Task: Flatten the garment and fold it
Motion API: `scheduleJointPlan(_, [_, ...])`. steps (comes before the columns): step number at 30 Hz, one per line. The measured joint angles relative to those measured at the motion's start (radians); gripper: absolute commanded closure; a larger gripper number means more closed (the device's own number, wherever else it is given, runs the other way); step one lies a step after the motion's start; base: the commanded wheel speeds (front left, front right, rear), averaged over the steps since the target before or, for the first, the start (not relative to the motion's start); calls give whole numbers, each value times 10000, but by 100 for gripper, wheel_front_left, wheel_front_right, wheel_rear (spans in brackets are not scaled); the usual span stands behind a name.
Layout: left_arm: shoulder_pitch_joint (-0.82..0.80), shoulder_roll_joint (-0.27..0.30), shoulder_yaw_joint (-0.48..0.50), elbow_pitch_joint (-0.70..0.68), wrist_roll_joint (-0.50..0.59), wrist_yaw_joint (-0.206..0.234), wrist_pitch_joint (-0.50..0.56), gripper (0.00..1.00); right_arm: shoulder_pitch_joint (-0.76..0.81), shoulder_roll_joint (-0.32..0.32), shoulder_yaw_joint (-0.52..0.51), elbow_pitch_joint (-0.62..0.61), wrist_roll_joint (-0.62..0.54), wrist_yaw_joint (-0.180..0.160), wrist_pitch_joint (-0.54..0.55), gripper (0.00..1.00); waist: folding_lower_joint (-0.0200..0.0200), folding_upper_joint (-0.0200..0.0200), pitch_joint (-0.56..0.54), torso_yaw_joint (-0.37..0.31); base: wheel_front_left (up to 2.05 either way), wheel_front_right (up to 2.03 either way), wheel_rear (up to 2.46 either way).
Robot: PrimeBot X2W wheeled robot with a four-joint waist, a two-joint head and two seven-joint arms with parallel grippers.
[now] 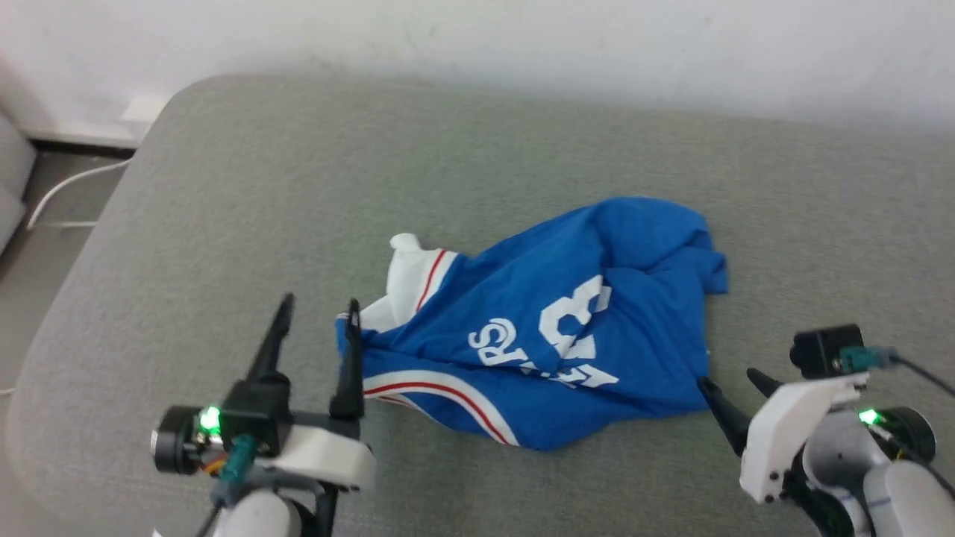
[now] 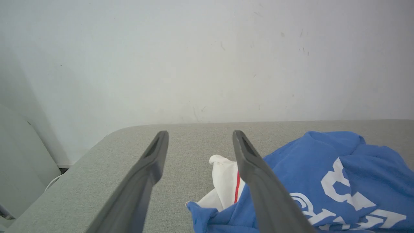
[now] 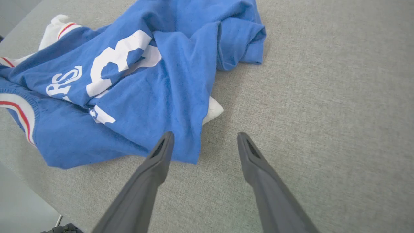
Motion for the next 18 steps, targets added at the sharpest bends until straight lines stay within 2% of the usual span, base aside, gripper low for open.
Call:
scheduleJointPlan(4, [329, -360, -4, -96, 171, -167, 0, 0, -692, -244, 136, 729, 6, 2, 671, 0, 0, 0, 160, 401, 0, 0, 0])
scheduleJointPlan(11, [334, -746, 61, -17, 376, -474, 0, 0, -1305, -460, 433, 2153, -336, 2, 834, 0, 0, 0, 479, 1098, 0, 0, 0])
scheduleJointPlan(12, [334, -777, 82, 12, 418, -539, 0, 0, -1373, -489, 445, 2284, -364, 2, 803, 16, 0, 0, 520, 1182, 0, 0, 0])
scheduleJointPlan(13, [335, -803, 102, 40, 441, -562, 0, 0, -1451, -508, 453, 2397, -397, 0, 744, 100, -1, 0, 557, 1255, 0, 0, 0])
scheduleJointPlan(18, [374, -953, 314, 144, 510, -640, 0, 0, -1670, -635, 420, 2658, -685, 12, 314, 100, 0, 0, 618, 1382, 0, 0, 0])
